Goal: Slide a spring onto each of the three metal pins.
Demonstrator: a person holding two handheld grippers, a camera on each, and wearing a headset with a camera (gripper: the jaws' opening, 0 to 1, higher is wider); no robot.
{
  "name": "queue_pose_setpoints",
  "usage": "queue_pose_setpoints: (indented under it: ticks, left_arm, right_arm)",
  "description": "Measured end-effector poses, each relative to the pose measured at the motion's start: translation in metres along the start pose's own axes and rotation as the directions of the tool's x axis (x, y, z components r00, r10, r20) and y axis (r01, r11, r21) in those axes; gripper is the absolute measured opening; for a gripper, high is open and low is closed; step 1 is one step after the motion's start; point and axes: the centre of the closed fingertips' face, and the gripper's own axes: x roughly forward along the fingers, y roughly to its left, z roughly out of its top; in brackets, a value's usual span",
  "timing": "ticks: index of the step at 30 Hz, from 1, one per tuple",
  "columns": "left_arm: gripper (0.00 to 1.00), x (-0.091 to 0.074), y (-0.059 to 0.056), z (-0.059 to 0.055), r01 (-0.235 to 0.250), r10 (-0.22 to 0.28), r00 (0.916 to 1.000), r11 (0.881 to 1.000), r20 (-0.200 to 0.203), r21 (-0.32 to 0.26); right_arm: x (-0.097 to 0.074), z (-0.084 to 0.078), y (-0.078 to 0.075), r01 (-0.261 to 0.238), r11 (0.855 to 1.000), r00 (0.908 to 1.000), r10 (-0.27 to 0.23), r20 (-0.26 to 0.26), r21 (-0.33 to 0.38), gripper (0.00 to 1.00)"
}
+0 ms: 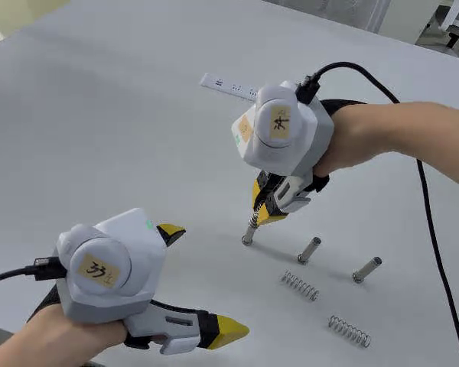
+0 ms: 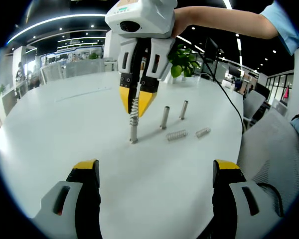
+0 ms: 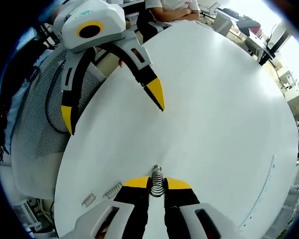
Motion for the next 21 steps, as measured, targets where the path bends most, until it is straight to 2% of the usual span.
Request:
queue_pose_setpoints:
  ticks: [12, 21]
  left_arm:
    - [0.93, -0.003, 0.002, -0.002, -0.010, 0.010, 0.9999, 1.000, 0.003, -0.014]
    - [0.92, -0.003, 0.001, -0.006, -0.007, 0.007, 1.0000, 1.000, -0.001, -0.026]
  right_arm:
    - [0.025, -0.002, -0.003, -0.012, 1.000, 0.9991, 0.012, -0.041, 0.007, 0.07]
    - [0.037, -0.005, 0.000, -0.018, 1.000, 0.9979, 0.018, -0.062, 0.011, 0.07]
